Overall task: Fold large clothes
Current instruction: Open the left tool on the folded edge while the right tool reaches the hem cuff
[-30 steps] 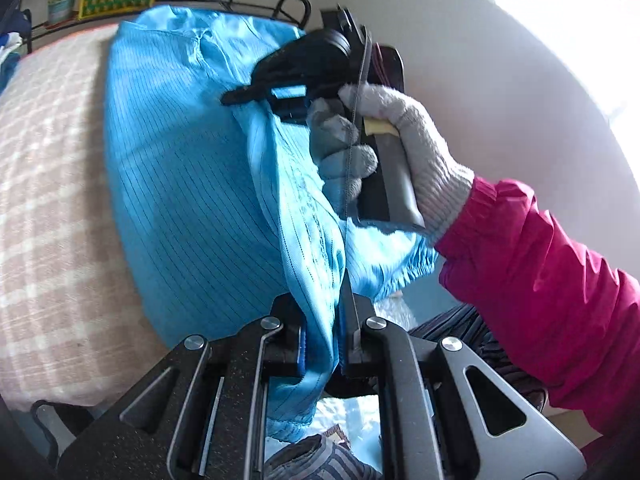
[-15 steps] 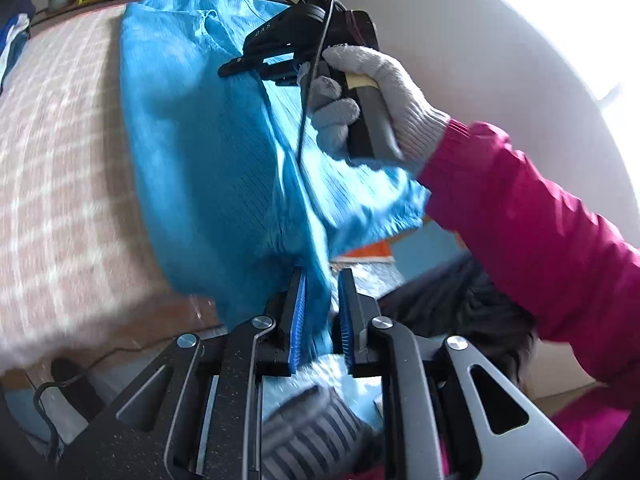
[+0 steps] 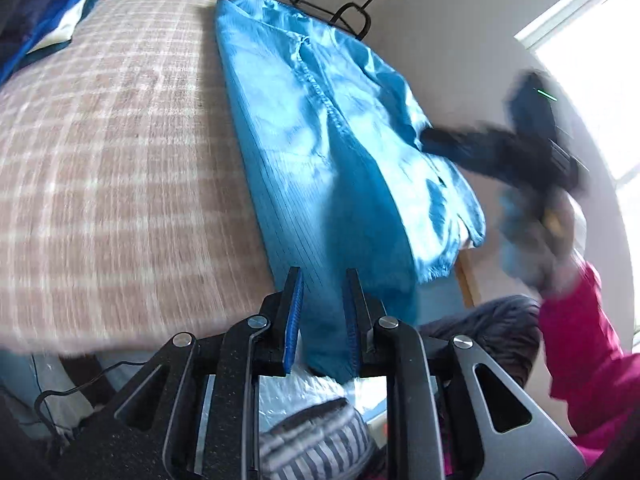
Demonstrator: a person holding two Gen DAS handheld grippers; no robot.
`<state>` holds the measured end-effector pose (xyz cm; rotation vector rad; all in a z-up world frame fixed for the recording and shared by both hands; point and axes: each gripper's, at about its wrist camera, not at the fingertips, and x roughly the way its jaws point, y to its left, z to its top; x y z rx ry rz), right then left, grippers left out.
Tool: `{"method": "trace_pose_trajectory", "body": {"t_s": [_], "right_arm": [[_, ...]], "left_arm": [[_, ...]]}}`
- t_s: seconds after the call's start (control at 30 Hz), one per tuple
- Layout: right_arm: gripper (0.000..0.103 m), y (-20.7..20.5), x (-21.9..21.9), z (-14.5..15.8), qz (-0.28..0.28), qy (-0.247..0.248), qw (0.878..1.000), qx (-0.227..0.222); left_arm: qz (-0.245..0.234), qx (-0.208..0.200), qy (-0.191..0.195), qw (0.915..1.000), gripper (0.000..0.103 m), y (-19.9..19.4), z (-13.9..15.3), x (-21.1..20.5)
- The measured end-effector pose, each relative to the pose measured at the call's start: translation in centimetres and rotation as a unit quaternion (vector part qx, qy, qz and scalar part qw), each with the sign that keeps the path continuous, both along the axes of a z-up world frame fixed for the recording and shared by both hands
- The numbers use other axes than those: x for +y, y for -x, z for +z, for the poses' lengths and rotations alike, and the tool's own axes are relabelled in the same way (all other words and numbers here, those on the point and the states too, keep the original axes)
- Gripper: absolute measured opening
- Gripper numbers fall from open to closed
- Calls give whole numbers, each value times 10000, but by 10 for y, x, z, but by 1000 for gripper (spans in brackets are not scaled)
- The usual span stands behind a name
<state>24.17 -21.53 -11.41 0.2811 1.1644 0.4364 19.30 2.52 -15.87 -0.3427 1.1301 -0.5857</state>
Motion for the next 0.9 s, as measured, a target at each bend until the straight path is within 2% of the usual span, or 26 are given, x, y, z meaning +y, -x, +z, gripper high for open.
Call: {"method": "trace_pose_trajectory", "body": {"t_s": [0.07,0.17,0.27,0.33,0.4,0.53,0.6,0.67,0.77,0.9], "right_arm": [[43,29,16,7,153,378,9991,-72],[44,47,37,-1,247,723,9971,16],[44,51,59,-22,357,1239,9916,85],[43,49,63,-41,312,1490,9880,263],[37,50,62,-55,290,1625,9853,435],[34,74,58,-74,887,2422,9645,563],[34,84,43,-78,844,2622,9589,682],[36,88,25,-71,571,2306,9679,823],[38,91,11,-54,263,1313,9874,849],[40,101,14,-46,281,851,9920,893]], "left_arm": [[-150,69,-42,9999,18,-18,-7,-10],[-406,200,-118,9989,18,-40,-23,-28],[-470,298,-434,9975,18,-51,-37,-42],[-468,414,-474,9969,18,-52,-45,-46],[-506,501,-592,9957,18,-55,-54,-50],[-531,549,-606,9952,18,-56,-63,-48],[-505,595,-515,9956,18,-58,-66,-44],[-499,573,-487,9959,18,-57,-67,-41],[-492,573,-448,9961,18,-59,-68,-39],[-393,437,-316,9978,18,-52,-52,-27]]}}
